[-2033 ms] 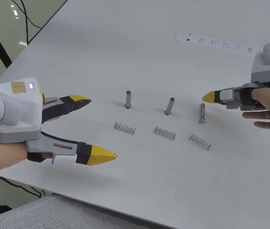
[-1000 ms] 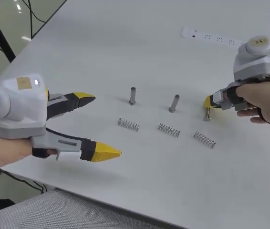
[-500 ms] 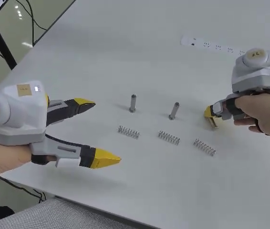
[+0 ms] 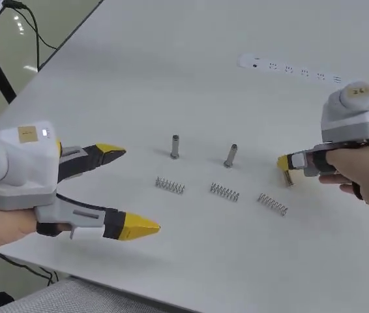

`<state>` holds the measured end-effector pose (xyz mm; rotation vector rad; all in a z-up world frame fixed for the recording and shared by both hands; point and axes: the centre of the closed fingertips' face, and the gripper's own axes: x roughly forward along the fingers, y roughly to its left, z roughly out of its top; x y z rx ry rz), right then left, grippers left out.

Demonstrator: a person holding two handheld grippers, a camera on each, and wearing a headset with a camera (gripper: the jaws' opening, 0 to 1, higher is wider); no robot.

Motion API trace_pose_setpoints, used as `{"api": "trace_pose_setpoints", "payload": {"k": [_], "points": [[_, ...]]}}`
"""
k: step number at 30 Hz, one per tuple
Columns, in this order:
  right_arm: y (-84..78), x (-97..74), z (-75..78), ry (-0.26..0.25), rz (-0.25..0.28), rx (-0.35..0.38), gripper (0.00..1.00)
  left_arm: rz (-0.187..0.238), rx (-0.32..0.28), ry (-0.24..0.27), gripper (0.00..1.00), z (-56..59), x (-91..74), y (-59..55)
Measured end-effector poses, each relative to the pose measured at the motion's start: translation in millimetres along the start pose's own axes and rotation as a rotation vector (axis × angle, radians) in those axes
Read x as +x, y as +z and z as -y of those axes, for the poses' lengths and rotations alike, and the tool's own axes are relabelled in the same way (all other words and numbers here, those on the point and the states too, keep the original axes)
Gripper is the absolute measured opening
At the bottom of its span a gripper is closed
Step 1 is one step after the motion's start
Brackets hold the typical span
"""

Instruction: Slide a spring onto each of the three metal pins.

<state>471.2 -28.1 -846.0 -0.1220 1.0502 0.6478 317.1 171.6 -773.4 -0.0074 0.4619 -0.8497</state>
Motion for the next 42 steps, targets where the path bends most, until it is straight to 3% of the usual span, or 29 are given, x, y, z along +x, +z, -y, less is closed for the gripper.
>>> {"api": "trace_pose_setpoints", "payload": {"k": [21, 27, 42], "points": [[19.0, -9.3, -5.3, 0.016, 0.134, -0.08, 0.1, -0.001, 0.006, -0.002, 0.9, -1.8, -1.2, 2.4], [17.9, -14.0, -4.7, 0.014, 0.163, -0.083, 0.1, 0.003, 0.007, -0.003, 0.9, -0.7, -0.7, 4.3], [16.0, -18.2, -4.4, -0.012, 0.189, -0.108, 0.1, 0.002, 0.013, -0.008, 0.89, 1.8, -1.6, 3.6]]}}
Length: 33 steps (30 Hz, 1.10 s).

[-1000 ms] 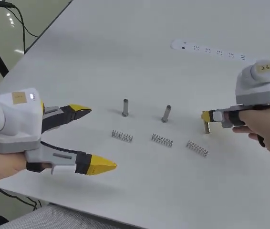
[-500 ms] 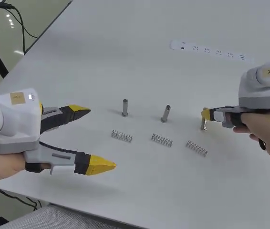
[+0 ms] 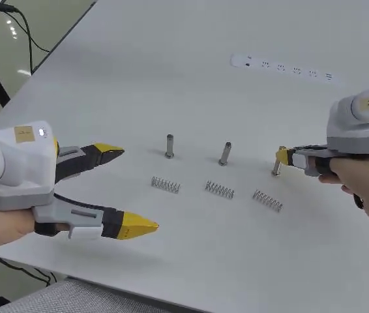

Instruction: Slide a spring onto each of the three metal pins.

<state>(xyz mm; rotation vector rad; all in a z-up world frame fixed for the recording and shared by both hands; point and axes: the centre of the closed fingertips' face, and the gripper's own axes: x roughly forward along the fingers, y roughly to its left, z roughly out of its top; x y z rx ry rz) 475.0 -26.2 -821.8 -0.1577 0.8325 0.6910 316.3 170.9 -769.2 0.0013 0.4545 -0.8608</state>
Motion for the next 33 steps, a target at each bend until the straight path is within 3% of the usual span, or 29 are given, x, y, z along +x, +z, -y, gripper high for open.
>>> {"api": "trace_pose_setpoints", "payload": {"k": [4, 13, 18, 22, 33], "points": [[-1.5, -4.5, -0.5, -0.01, 0.016, 0.005, 0.1, 0.013, 0.009, 0.025, 0.91, -5.2, -1.3, 1.7], [-4.7, -8.8, -0.3, -0.014, 0.022, 0.009, 0.1, 0.016, 0.016, 0.027, 0.92, -7.9, 1.2, 2.2], [-7.2, -10.5, -2.1, -0.019, 0.023, -0.01, 0.1, 0.015, 0.024, 0.03, 0.93, -8.7, 2.9, -0.6], [-7.5, -10.7, -2.5, -0.022, 0.021, -0.02, 0.1, -0.009, 0.029, 0.029, 0.93, -9.8, 3.7, -7.6], [-7.9, -10.2, -4.7, -0.029, 0.013, -0.064, 0.11, 0.003, 0.023, 0.034, 0.93, -11.8, 3.9, -5.9]]}}
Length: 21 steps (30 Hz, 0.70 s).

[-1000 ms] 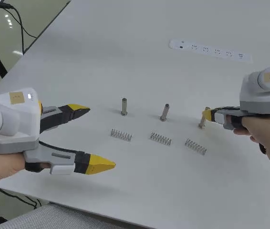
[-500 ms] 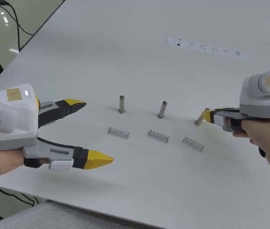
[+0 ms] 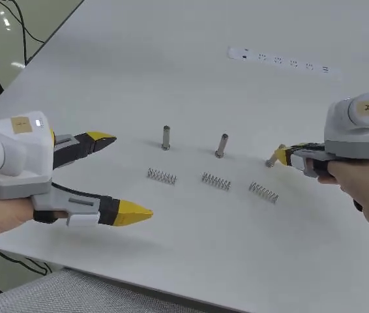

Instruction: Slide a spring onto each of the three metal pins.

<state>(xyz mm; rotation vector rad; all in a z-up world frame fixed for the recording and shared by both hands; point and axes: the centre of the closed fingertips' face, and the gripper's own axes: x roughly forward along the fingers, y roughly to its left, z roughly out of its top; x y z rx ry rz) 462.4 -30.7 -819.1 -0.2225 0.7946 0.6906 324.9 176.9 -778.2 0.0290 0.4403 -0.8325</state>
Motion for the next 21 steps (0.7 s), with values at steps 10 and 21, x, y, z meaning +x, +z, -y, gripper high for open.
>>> {"api": "trace_pose_setpoints", "payload": {"k": [10, 21], "points": [[0.2, 0.2, -1.5, 0.002, 0.003, -0.002, 0.12, 0.0, -0.005, -0.001, 0.92, 1.3, -0.6, -0.5], [-0.4, -3.0, -2.4, 0.002, 0.013, -0.016, 0.23, 0.004, -0.005, 0.005, 0.92, 2.2, -2.9, 1.5]]}}
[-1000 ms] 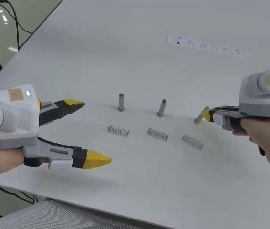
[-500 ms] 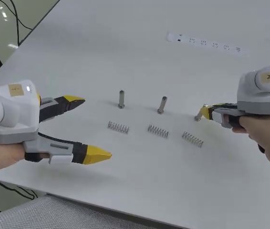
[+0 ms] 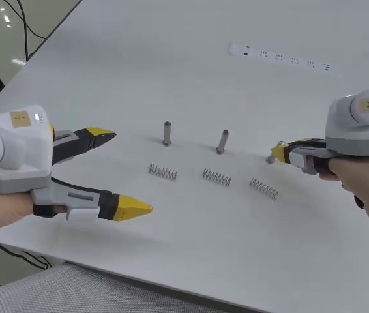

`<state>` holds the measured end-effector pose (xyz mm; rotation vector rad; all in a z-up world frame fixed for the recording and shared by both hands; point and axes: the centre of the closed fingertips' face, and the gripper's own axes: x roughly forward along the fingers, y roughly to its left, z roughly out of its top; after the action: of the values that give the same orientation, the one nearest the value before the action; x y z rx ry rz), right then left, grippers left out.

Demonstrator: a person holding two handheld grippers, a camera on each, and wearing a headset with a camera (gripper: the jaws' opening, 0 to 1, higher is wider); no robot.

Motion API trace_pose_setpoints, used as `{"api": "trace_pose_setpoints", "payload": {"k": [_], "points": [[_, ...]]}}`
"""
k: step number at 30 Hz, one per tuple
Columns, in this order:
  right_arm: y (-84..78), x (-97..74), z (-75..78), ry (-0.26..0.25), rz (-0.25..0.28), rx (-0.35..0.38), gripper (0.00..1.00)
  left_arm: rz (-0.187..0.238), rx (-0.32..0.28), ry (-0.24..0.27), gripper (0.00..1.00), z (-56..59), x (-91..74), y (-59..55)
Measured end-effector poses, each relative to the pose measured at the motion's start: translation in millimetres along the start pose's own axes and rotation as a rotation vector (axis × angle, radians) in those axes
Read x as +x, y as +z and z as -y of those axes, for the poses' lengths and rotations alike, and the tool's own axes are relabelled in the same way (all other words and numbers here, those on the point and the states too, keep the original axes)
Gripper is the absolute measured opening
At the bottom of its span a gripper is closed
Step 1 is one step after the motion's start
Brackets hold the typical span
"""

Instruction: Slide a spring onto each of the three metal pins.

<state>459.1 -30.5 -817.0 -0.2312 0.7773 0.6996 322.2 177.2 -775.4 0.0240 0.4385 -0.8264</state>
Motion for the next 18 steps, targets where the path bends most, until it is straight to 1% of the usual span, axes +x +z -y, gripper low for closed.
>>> {"api": "trace_pose_setpoints", "payload": {"k": [8, 18], "points": [[-0.2, -4.1, -3.1, 0.003, 0.015, -0.022, 0.3, -0.002, -0.004, -0.002, 0.92, 1.8, -1.0, -1.0], [-2.7, -11.9, -7.4, 0.027, 0.03, -0.04, 0.33, -0.004, -0.004, -0.004, 0.92, 1.5, -0.5, -0.9]]}}
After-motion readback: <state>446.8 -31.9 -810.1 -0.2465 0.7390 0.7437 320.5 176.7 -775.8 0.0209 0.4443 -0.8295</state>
